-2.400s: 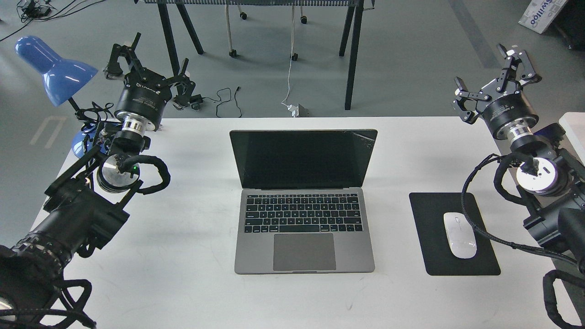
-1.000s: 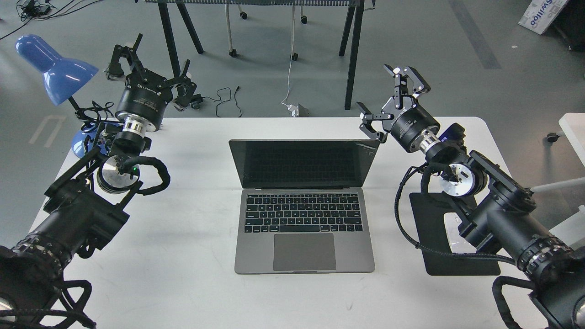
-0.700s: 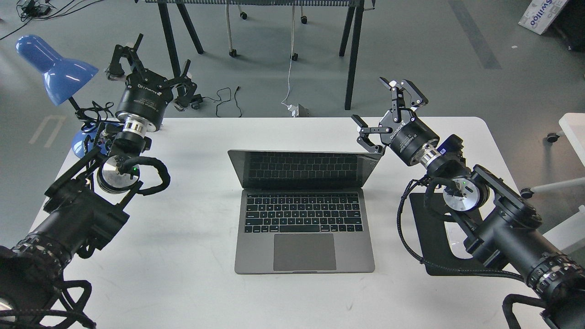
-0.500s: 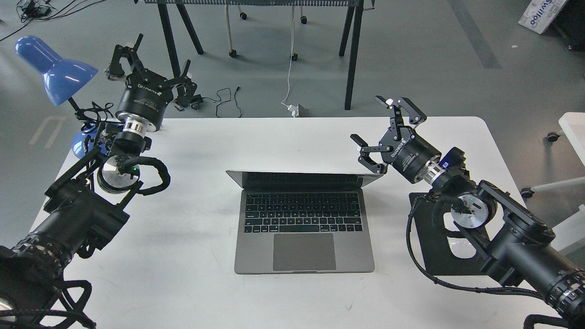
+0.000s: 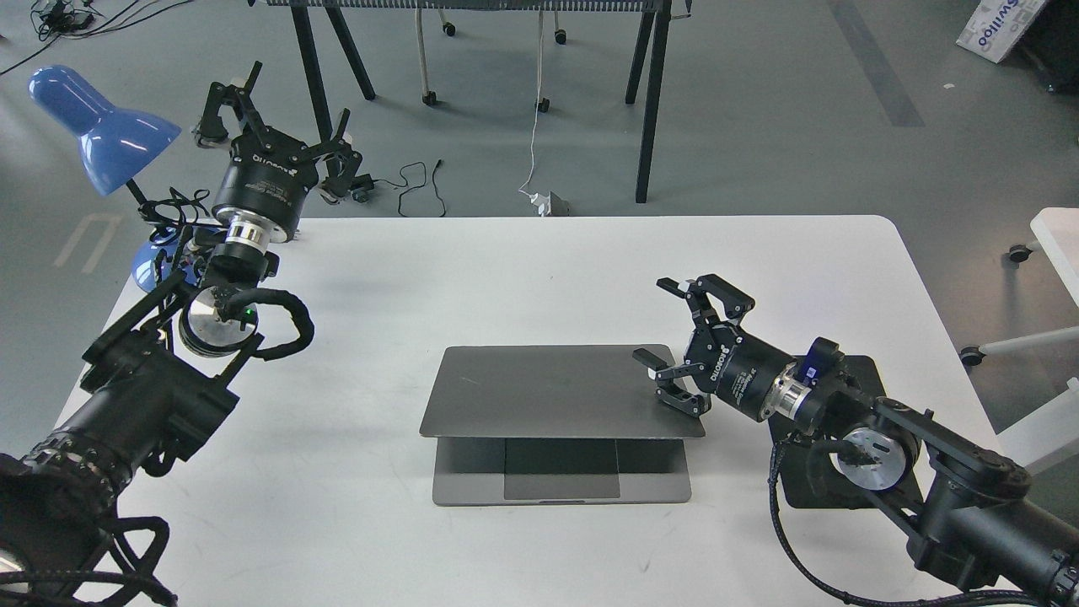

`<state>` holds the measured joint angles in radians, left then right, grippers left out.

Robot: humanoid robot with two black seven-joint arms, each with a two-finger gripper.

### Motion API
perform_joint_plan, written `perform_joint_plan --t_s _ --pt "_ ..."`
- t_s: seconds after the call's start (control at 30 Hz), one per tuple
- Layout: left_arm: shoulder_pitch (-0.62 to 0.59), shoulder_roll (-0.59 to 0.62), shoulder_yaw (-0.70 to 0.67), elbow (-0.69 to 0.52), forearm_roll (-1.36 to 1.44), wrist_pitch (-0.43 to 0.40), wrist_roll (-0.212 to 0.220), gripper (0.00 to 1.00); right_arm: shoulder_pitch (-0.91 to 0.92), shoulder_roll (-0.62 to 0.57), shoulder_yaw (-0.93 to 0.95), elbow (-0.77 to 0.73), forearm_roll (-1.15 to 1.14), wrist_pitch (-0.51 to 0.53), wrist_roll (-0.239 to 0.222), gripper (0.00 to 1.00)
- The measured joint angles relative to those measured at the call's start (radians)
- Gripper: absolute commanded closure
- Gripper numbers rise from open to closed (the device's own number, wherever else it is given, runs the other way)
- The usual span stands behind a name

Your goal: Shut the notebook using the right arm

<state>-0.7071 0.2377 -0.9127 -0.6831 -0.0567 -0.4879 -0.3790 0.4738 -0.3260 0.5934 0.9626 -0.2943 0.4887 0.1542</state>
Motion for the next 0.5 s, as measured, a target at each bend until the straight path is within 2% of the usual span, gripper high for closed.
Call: perform_joint_plan --t_s 0.3,0.5 --pt "0.000 0.000 0.000 -0.001 0.000 0.000 -0.001 0.00 -0.010 -0.005 -0.066 -0.019 -0.180 -0.004 0.003 0.00" --pt "0.001 0.000 0.000 -0.001 0.000 0.000 -0.001 0.00 -0.016 -0.005 -0.067 -0.030 -0.200 -0.005 0.003 0.00"
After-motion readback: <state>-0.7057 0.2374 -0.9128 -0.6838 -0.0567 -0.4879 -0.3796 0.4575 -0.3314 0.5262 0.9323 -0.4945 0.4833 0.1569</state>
